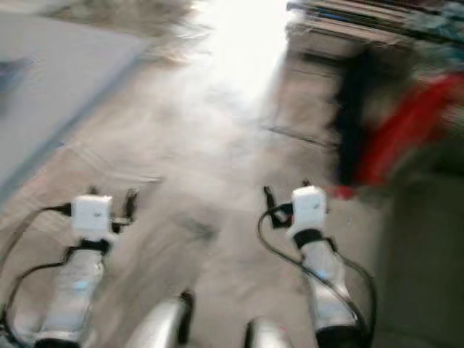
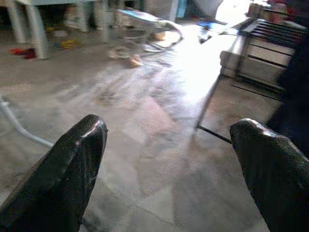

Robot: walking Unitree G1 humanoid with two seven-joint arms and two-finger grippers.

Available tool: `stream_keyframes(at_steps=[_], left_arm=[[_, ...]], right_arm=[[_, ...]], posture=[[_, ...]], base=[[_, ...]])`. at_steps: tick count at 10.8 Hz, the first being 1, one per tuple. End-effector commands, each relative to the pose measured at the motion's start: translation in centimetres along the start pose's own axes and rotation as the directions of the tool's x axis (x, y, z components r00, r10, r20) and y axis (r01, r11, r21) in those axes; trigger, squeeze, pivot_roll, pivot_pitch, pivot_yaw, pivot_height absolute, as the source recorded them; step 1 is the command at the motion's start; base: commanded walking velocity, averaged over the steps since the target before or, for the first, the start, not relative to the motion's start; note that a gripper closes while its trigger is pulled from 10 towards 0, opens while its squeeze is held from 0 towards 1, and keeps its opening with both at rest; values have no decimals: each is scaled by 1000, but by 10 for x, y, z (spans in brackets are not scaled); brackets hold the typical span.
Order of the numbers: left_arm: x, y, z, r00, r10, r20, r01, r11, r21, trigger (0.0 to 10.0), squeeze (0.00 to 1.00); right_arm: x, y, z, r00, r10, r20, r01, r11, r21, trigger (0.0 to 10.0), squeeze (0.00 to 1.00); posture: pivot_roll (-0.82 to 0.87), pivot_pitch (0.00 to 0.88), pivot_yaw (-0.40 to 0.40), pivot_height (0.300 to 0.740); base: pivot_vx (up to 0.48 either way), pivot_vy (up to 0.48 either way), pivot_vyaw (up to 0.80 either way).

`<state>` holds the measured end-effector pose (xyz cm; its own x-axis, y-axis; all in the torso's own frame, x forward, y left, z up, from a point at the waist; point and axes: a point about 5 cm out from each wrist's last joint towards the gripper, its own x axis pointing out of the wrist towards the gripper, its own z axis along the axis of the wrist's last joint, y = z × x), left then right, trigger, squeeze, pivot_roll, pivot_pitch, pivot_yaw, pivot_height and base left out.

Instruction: Hang hanger

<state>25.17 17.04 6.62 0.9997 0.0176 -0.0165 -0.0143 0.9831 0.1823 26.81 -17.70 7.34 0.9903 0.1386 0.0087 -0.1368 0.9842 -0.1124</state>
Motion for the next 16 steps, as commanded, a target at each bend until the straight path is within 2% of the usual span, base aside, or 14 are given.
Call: stream_keyframes(at_steps=[1, 3, 8, 11, 16], left_arm=[[-1, 3, -2, 1000, 19, -18, -18, 1000, 13, 10000, 0], [-1, 3, -2, 999, 26, -34, -25, 999, 40, 10000, 0], [-4, 3, 0, 998, 66, 6, -66, 992, 104, 10000, 0], [-3, -2, 2, 999, 40, 19, -42, 991, 127, 10000, 0], [-3, -1, 1, 1000, 22, 10, -24, 986, 168, 10000, 0]], right_arm=[[0, 0, 1, 1000, 1, 4, -1, 1000, 11, 10000, 0], [2, 1, 4, 1000, 2, 18, -2, 1000, 20, 10000, 0], [6, 1, 6, 1000, 16, 25, -16, 1000, 23, 10000, 0], [5, -3, 6, 1000, 11, 24, -11, 1000, 15, 10000, 0], [7, 1, 6, 999, 27, 25, -27, 999, 17, 10000, 0]], posture=[[25, 183, -8, 740], [30, 188, -1, 740], [35, 198, -11, 740], [27, 205, -15, 740], [33, 215, -16, 740]], base=[[0, 0, 800], [0, 0, 800], [0, 0, 800], [0, 0, 800], [0, 0, 799]])
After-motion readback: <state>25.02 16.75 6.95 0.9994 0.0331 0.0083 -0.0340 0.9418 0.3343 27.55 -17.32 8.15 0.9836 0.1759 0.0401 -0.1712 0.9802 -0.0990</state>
